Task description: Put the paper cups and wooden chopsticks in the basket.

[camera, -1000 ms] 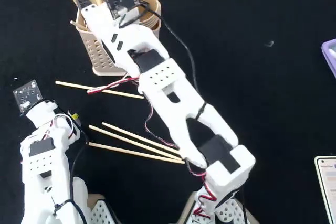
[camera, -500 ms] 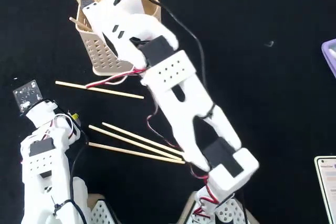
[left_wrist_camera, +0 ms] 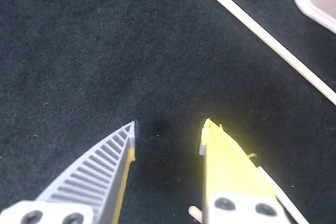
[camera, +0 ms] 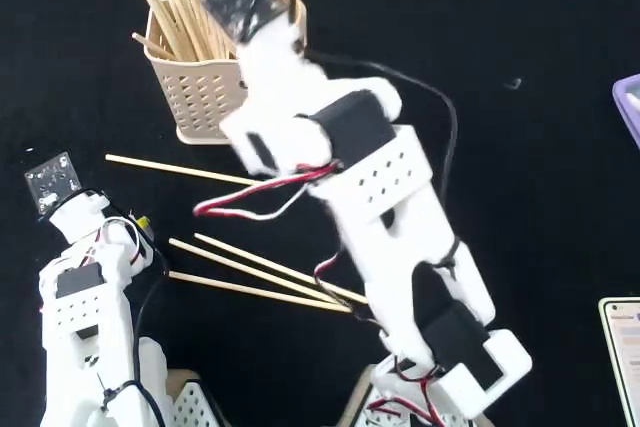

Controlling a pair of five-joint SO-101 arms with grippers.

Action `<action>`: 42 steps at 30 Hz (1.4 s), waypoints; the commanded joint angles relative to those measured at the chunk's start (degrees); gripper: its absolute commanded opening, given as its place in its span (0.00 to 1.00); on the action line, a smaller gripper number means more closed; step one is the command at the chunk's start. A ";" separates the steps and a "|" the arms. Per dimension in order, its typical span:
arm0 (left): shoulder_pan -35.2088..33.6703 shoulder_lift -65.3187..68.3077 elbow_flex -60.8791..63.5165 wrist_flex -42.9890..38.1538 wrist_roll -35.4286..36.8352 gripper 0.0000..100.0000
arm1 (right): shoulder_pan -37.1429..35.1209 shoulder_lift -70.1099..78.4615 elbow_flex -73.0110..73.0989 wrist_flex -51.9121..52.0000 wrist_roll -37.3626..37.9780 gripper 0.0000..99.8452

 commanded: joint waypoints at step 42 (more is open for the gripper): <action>0.57 -0.88 -0.40 -0.97 0.18 0.21 | -7.91 -10.42 72.57 -43.60 13.36 0.24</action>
